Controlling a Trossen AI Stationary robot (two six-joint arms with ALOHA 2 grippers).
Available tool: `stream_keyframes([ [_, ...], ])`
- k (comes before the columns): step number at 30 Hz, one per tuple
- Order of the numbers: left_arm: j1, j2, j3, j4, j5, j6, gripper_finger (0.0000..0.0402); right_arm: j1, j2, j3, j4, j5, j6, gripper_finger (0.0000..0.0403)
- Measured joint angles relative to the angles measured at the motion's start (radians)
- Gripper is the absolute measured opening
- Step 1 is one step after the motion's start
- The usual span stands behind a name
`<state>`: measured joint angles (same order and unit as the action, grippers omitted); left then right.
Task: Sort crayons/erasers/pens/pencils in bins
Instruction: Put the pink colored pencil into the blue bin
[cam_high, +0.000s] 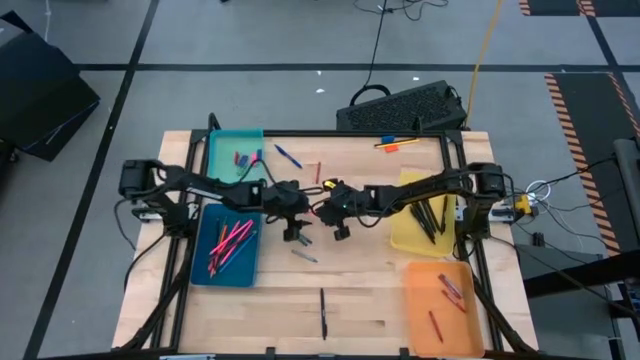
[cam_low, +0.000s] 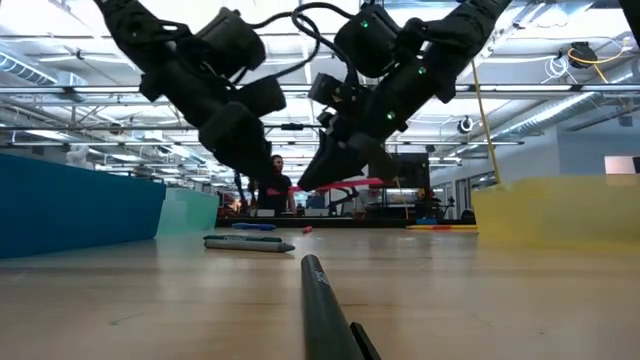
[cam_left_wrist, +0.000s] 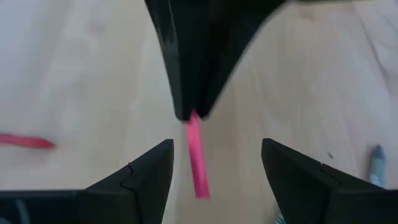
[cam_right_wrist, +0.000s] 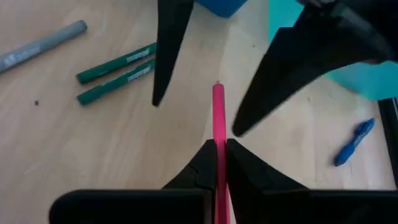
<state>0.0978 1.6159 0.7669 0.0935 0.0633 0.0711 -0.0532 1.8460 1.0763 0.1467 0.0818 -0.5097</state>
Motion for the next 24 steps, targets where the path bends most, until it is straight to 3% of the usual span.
stream_keyframes([
  [3,-0.002,0.041,0.028,-0.005,0.027,-0.021,0.0241,0.003,-0.001,0.000,0.006,0.001,-0.001,0.0014],
  [6,-0.002,0.061,0.044,-0.024,0.017,-0.040,0.0214,0.004,-0.001,0.001,0.008,0.004,-0.001,0.0014],
  [9,0.003,0.070,0.062,-0.043,-0.003,-0.060,0.0150,0.007,-0.001,0.001,0.008,0.020,0.001,0.0014],
  [13,0.004,0.060,0.083,-0.086,-0.041,-0.085,0.0032,0.016,-0.002,0.001,0.006,0.026,0.002,0.0016],
  [14,0.002,0.055,0.086,-0.095,-0.060,-0.092,0.0021,0.017,-0.002,0.002,0.011,0.029,0.005,0.0018],
  [19,-0.004,0.032,0.090,-0.123,-0.107,-0.090,0.0020,0.030,-0.007,0.002,0.025,0.058,0.041,0.0050],
  [24,0.007,-0.035,0.091,-0.181,-0.122,-0.040,0.0019,0.051,-0.115,0.001,-0.006,0.048,0.063,0.0121],
])
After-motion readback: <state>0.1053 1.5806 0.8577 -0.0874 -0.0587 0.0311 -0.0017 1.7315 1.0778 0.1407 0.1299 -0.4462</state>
